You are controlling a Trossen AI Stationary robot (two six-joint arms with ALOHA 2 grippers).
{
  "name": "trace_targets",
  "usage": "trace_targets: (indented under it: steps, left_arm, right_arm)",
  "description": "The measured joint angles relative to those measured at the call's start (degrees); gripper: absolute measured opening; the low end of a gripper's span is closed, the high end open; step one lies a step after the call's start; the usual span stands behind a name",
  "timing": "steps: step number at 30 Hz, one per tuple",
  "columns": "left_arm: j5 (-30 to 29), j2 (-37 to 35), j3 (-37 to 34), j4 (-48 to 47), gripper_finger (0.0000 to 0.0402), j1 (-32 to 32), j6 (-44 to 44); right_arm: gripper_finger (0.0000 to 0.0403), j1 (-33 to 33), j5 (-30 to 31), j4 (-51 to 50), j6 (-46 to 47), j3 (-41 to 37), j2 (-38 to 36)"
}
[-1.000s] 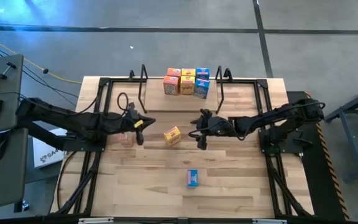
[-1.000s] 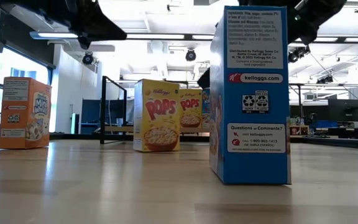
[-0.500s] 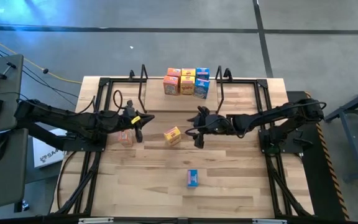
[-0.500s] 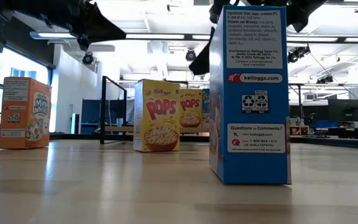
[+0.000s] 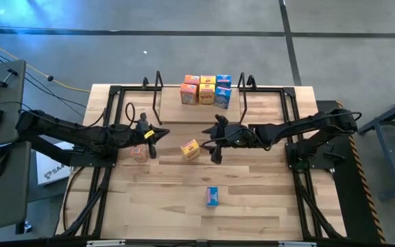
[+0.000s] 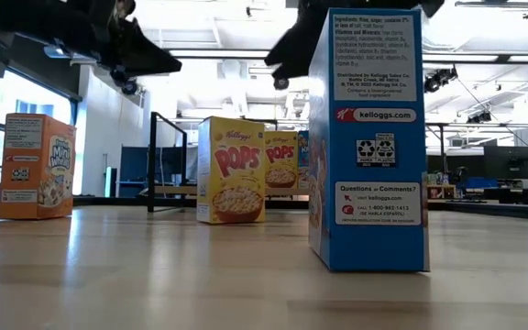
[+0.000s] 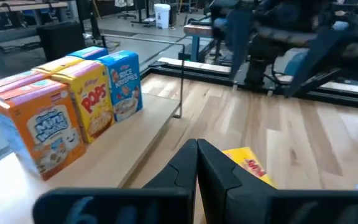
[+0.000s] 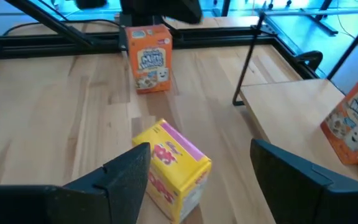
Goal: Stack cereal on shelf
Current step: Put the yellow cereal box aligned with the other yellow cereal boxes on the shelf
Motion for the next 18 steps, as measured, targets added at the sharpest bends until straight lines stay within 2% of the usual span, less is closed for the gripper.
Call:
trace_targets:
  steps: [5,12,18]
  left_arm:
    - [-0.3,-1.6,-2.3,2.2,0.0003,1.1,0.5]
    - [-0.3,-4.5,-4.7,3.9,0.0003,1.2,-0.5]
    - [-0.3,-5.7,-4.7,4.0,0.0003,1.2,2.2]
  right_arm:
    - [0.0286,0.8,-1.0,-4.4,0.3,4.1,1.8]
    - [0.0308,2.4,-1.2,-14.3,-1.9,14.0,9.7]
    - [0.0310,2.0,-6.5,-26.6,-13.7,25.0,16.3]
